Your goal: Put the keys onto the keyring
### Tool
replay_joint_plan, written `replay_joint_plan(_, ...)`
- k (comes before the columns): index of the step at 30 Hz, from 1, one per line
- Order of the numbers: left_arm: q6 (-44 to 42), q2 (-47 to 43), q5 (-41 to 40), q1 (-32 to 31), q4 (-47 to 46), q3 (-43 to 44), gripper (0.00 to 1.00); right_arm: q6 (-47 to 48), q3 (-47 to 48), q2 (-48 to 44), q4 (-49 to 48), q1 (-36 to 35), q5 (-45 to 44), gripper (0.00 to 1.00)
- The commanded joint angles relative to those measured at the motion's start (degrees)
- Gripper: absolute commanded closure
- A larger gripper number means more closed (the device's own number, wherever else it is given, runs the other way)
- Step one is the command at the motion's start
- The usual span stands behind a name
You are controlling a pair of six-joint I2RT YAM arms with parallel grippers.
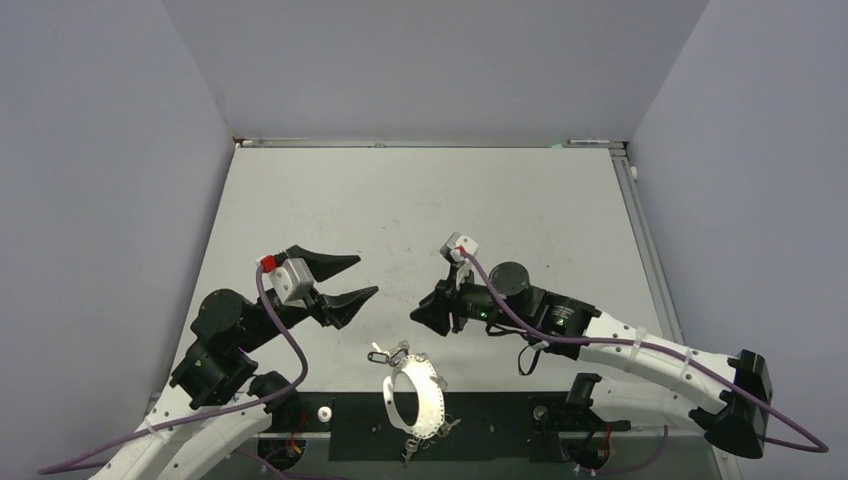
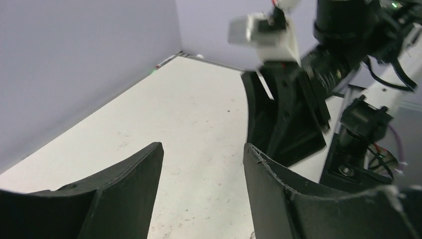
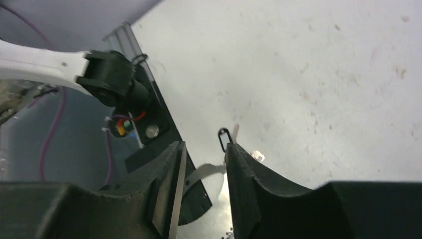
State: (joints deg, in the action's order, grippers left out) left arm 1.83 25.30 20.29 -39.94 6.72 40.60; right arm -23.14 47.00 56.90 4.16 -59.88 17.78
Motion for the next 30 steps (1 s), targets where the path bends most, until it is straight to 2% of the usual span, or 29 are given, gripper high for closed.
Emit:
replay_joint_plan(1, -0.39, -0.85, -12.61, 0.95, 0.81, 0.47, 0.41, -8.01, -5.81, 1.51, 3.17, -4.0, -14.7, 0.54)
replay_joint_plan(3, -0.22, -0.85, -15.68, 1.13, 1.46, 0.47, 0.36, -9.99, -7.11, 3.05, 4.08, -6.94, -20.73, 0.29)
replay_joint_plan(4, -0.17, -0.87, -17.38, 1.22, 1.64, 0.45, 0.32, -11.06, -7.03, 5.05, 4.97, -8.33, -23.02, 0.26)
replay_joint_plan(7, 0.14, -0.87, -21.61, 1.51, 2.16, 0.62, 0.14, -13.63, -5.86, 10.58, 7.87, -11.76, -27.57, 0.25)
replay_joint_plan(10, 0.16, -0.37, -23.41, 1.75, 2.93, 0.98, 0.07, -16.86, -4.5, 15.49, 10.6, -13.72, -29.53, 0.24)
replay_joint_plan(19, 0.11, -0.53, -24.77, 1.97, 3.38, 0.95, 0.06, -17.79, 0.1, 25.44, 12.86, -19.37, -29.4, 0.22)
replay_joint_plan(30, -0.11, -0.52, -25.22, 2.06, 3.86, 1.15, 0.06, -18.17, 4.58, 34.06, 19.63, -21.91, -36.13, 0.2)
